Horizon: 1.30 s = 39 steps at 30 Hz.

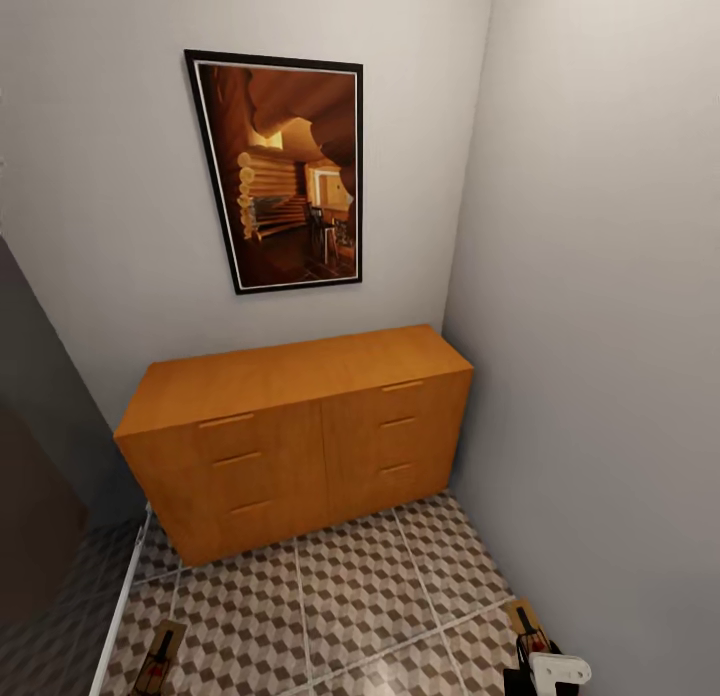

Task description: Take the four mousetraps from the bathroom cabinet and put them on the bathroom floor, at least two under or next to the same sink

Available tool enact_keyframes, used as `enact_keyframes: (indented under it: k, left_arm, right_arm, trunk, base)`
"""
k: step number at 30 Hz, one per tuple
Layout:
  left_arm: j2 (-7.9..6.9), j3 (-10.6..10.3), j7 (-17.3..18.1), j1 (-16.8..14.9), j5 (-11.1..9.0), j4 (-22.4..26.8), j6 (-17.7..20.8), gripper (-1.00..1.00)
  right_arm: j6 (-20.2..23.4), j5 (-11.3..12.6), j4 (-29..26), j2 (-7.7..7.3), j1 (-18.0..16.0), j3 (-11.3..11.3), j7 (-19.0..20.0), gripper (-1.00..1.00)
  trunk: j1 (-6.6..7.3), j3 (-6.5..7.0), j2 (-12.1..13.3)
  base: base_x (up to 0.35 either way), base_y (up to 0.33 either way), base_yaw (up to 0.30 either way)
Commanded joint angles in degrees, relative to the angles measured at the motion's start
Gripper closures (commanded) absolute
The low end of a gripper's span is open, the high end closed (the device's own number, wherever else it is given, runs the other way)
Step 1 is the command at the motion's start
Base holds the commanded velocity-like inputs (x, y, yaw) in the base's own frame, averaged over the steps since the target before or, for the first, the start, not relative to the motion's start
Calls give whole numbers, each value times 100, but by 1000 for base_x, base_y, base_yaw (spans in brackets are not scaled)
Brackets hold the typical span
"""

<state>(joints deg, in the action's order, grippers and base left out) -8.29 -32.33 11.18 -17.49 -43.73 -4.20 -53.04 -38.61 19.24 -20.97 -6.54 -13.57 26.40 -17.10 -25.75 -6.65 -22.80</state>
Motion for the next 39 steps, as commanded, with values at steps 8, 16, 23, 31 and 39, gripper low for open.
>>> enact_keyframes:
  k: [8, 16, 23, 31, 39]
  left_arm:
    - [3, -27, 42, -9, -48, -19, -22, 100]
    - [3, -26, 42, -9, -48, -19, -22, 100]
    - [3, -26, 42, -9, -48, -19, -22, 100]
    - [3, -28, 42, -9, -48, -19, -22, 100]
    - [3, -26, 46, -9, -48, -19, -22, 100]
  right_arm:
    - [-12, 27, -3, -5, -6, 50, -48, 100]
    - [-12, 27, -3, -5, -6, 50, -48, 100]
    - [-13, 27, -3, -5, -6, 50, -48, 100]
    - [-11, 27, -3, 32, -6, 50, -48, 100]
    - [-6, 18, -3, 38, -6, 50, -48, 100]
  trunk:
    - [-4, 63, -12]
    - [-4, 137, -12]
    - [-4, 202, -12]
    - [-4, 277, -12]
    - [-4, 311, -12]
  base:
    - [0, 0, 0]
    - [0, 0, 0]
    - [0, 0, 0]
    - [0, 0, 0]
    - [0, 0, 0]
